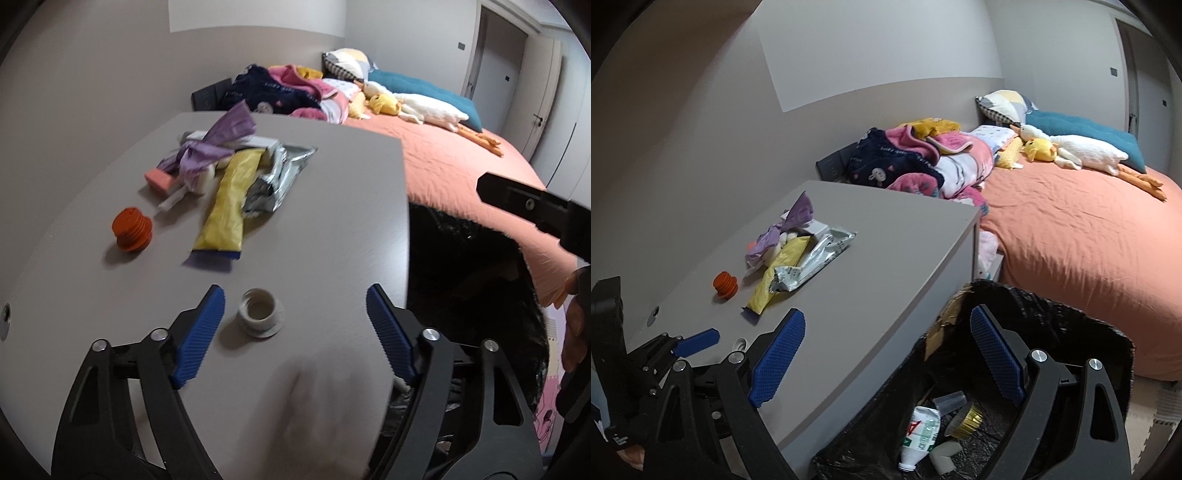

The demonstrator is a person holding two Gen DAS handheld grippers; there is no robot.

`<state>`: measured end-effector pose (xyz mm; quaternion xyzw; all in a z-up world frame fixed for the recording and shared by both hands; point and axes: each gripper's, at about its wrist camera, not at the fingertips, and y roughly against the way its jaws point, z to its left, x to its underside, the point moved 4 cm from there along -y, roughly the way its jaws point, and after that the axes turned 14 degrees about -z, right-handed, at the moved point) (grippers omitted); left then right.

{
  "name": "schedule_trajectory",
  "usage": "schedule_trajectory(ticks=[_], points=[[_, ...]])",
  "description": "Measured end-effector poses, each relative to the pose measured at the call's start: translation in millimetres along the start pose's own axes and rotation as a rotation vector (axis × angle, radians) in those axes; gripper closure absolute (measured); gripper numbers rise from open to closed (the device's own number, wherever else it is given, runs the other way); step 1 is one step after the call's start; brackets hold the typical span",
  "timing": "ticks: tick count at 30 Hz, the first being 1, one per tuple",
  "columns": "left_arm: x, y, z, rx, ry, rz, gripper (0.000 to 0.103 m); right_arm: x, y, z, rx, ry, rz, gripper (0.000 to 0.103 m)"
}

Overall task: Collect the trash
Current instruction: 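Grasp the white round cap with the left tool, then grasp the silver foil wrapper with the right tool and lift it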

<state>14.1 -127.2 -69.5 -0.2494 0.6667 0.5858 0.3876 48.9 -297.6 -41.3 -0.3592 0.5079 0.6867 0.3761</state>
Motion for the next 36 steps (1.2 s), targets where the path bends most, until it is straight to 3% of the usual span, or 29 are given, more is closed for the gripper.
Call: schedule_trajectory(ticks=[9, 11, 16, 36], points=[[10, -18, 22, -0.028, 0.037, 0.05, 0.049, 5, -22, 12, -0.02, 0.005, 0.035, 0.011], [12, -22, 24, -0.021, 0.043, 0.06, 0.061, 6, -27, 15, -0.025, 0.003, 0.039, 0.011], [17, -26, 27, -0.008, 0.048, 0.066, 0.072, 8, -37, 21, -0.035, -0.005, 0.052, 0.011], [-16, -17, 85, -0.061, 0.099, -0.017, 0.073, 9, -92, 63, -0.079, 0.004, 0.105, 0.011]])
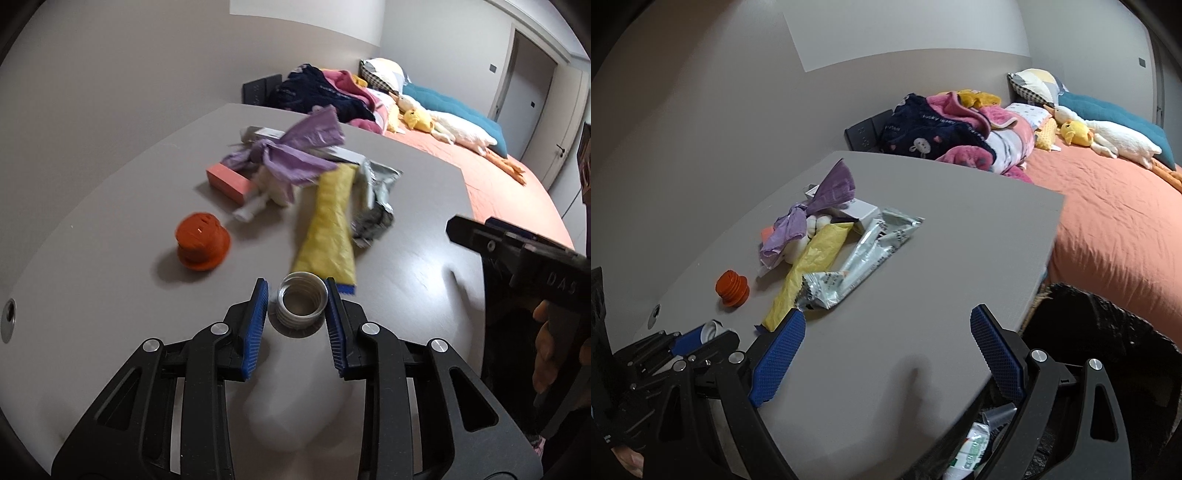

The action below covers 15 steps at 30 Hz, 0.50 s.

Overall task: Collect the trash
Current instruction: 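Grasp the silver foil wrapper with the right tool and lift it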

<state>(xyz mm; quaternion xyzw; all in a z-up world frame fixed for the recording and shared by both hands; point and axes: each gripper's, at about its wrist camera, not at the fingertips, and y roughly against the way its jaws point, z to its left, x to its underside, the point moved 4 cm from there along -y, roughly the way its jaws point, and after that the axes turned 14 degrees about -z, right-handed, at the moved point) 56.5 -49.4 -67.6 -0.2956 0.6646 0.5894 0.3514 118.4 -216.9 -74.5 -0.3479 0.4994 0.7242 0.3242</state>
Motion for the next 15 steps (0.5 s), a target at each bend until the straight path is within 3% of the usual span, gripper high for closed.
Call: schedule_trajectory(ticks=[8, 15], points=[[-12, -12, 20, -0.019, 0.013, -0.014, 0.073, -1, -29, 21, -0.041, 0.012, 0.032, 0.023], [-14, -20, 30, -0.023, 0.021, -0.005, 0.073, 0, -54, 33, -0.053, 0.012, 0.07, 0.044]])
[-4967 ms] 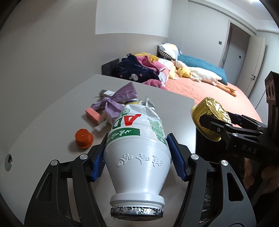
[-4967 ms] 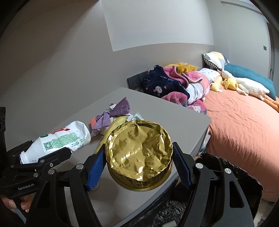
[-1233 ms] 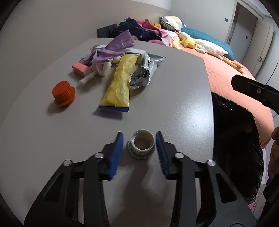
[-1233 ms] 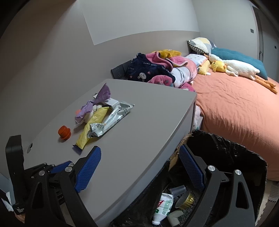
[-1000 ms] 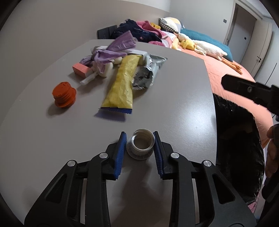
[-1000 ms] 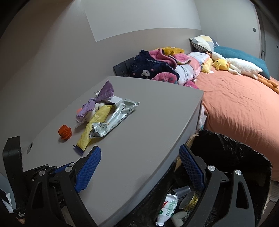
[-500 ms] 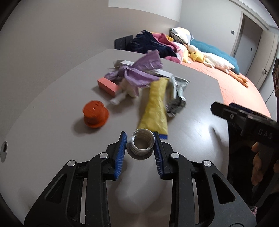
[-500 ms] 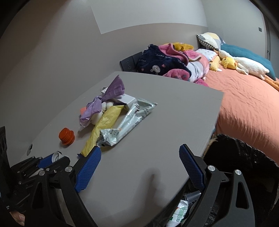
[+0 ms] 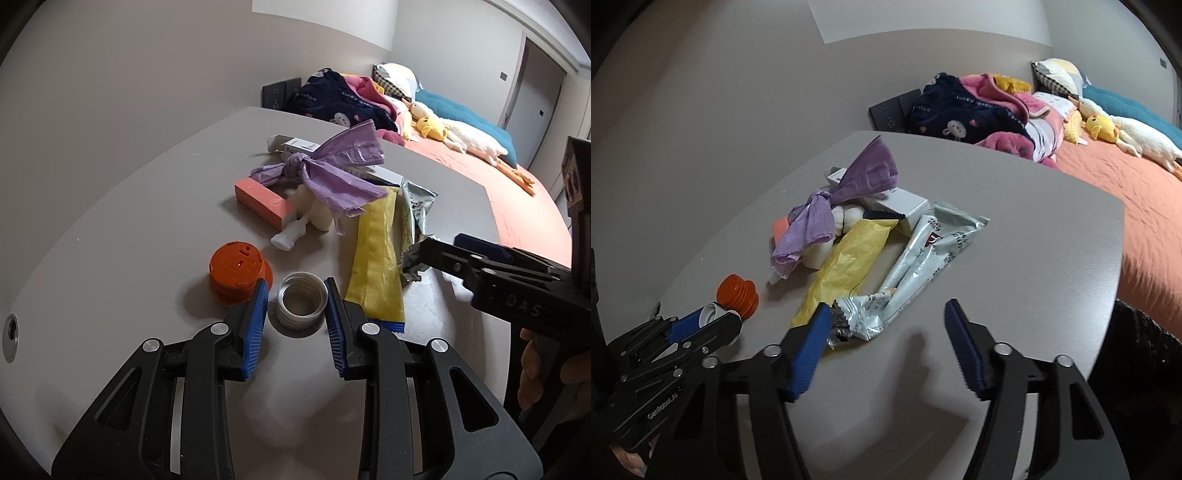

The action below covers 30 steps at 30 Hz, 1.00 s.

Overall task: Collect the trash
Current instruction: 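Grasp the silver foil wrapper with the right tool and lift it, then carry the white cap and silver wrapper toward the black bin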

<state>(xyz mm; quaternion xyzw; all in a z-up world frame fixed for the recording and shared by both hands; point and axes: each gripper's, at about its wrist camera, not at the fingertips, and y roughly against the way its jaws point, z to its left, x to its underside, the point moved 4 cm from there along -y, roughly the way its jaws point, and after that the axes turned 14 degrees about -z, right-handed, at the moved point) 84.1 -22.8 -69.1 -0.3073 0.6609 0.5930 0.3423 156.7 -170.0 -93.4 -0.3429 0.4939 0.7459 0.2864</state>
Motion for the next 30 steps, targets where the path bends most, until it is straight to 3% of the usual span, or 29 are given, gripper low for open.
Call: schedule_trajectory(ticks=[2, 4, 6, 16, 30], points=[[0, -1, 1, 0.0, 0.0, 0.001, 0.073, 1, -6, 0, -0.003, -0.003, 0.01, 0.052], [0, -3, 1, 0.001, 0.0, 0.004, 0.073, 2, -11, 0, -0.016, -0.008, 0.027, 0.066], [1, -4, 1, 0.003, 0.0, 0.009, 0.073, 5, -16, -1, -0.048, -0.034, 0.053, 0.086], [-1, -1, -8, 0.013, -0.007, 0.003, 0.073, 1, 5, -5, -0.045, -0.027, 0.005, 0.091], [-8, 21, -52, 0.068, -0.042, -0.028, 0.073, -7, 62, -34, -0.01, -0.048, -0.049, 0.091]])
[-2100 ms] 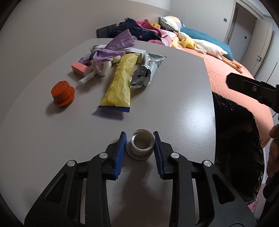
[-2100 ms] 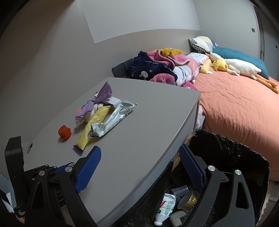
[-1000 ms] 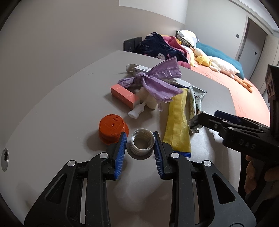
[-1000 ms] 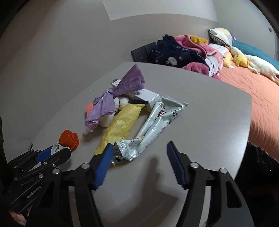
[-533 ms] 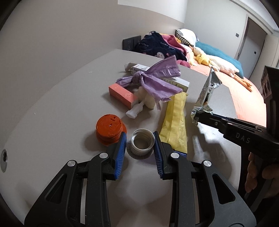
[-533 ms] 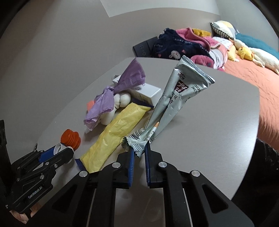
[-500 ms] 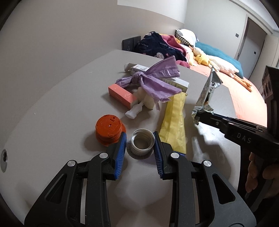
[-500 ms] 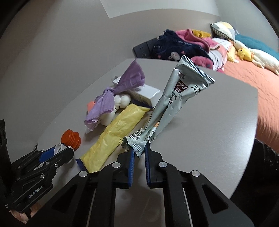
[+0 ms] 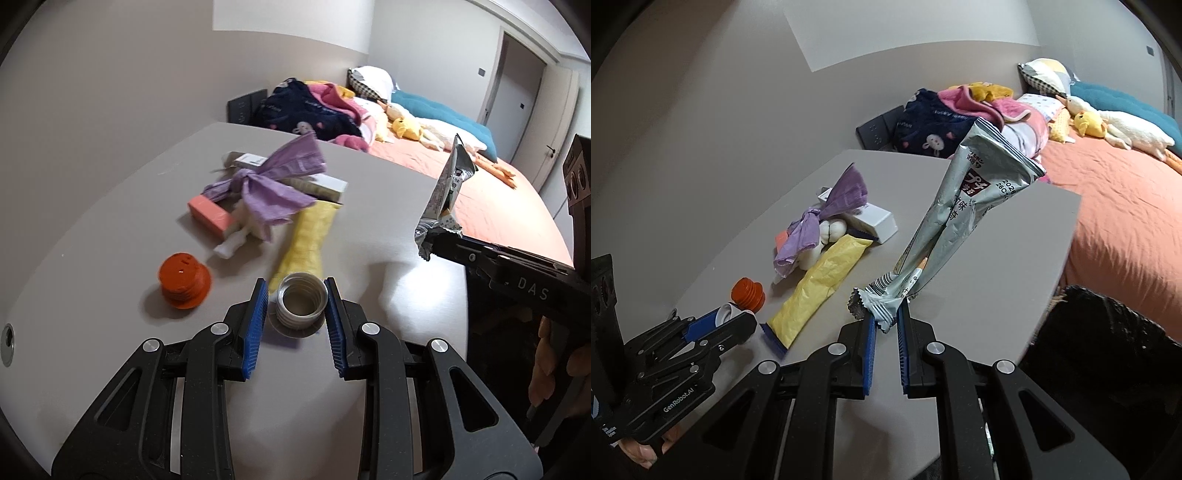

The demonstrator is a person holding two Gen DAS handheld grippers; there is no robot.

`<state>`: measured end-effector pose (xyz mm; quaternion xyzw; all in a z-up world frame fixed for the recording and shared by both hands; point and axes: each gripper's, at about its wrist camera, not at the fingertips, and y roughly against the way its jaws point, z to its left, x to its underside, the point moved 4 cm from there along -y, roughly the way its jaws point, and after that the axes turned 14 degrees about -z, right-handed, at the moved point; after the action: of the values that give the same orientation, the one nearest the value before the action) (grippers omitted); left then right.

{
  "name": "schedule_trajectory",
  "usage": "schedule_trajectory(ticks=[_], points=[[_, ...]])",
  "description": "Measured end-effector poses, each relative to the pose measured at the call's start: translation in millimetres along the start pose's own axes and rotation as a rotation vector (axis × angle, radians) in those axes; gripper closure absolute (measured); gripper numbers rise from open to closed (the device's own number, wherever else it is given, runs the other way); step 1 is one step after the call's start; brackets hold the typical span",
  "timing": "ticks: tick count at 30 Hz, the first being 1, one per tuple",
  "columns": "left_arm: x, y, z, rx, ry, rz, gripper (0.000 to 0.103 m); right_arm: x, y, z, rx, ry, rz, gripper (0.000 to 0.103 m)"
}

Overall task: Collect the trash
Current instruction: 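Carry the white cap and silver wrapper toward the black bin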

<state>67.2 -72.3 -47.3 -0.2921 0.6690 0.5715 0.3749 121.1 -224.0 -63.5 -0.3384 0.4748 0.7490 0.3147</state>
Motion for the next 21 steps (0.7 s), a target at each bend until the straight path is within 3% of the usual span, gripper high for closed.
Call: schedule_trajectory(ticks=[21], points=[[-2, 22, -80, 0.101, -0.06, -0.021, 0.073, 1, 77, -45, 0.056, -0.029, -0.065, 0.091]])
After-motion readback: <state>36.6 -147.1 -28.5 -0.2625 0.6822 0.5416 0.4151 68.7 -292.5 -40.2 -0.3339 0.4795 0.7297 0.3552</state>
